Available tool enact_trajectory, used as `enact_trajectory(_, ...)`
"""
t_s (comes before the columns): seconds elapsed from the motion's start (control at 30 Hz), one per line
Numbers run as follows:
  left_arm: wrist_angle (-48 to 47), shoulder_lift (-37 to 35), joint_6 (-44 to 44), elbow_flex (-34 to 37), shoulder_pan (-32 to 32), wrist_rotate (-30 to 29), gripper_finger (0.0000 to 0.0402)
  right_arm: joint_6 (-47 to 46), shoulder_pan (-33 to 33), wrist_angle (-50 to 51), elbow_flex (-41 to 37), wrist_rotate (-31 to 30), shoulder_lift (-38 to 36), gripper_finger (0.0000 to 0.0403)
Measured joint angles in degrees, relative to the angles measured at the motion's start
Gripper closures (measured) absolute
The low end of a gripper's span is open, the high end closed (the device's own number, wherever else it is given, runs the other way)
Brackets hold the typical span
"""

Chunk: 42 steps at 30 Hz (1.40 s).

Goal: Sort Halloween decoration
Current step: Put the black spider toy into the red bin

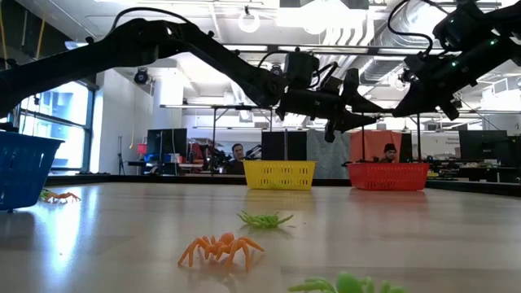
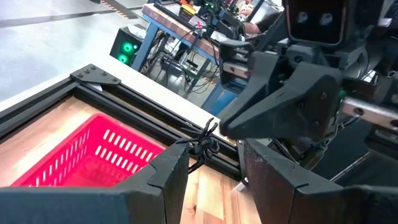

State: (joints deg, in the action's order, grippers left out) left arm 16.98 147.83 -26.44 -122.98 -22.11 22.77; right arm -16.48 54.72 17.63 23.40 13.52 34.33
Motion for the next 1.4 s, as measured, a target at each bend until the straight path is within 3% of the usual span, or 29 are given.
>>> enact_trajectory(0.33,-0.01,0.0,0.07,0.0,0.18,-0.01,0.0259,-1.52,0.0,-6.37,0.0,0.22,6.68,0.026)
enact_trajectory(0.57,0.02,0.0,0.09,0.0,0.18,0.02,0.0259,-1.59,0.0,-9.14,0.0,0.27,10.07,0.023)
enact_trajectory(0.8,0.06,0.0,0.11,0.0,0.17,-0.05,0.0259,-1.5,-0.02,-12.69,0.0,1.11,12.6,0.0266)
enact_trajectory(1.03,-0.01,0.0,0.11,0.02,0.09,-0.38,0.0259,-1.02,-0.07,-13.39,0.0,1.59,13.03,0.0388)
enact_trajectory(1.23,-0.69,0.0,0.11,0.04,-0.05,-0.14,0.0259,-1.19,-0.04,-11.49,0.04,1.07,13.01,0.04)
enact_trajectory(1.4,-1.79,0.0,0.09,0.04,-0.7,0.47,0.0259,-0.82,0.04,-7.19,0.04,-3.08,13.03,0.0401)
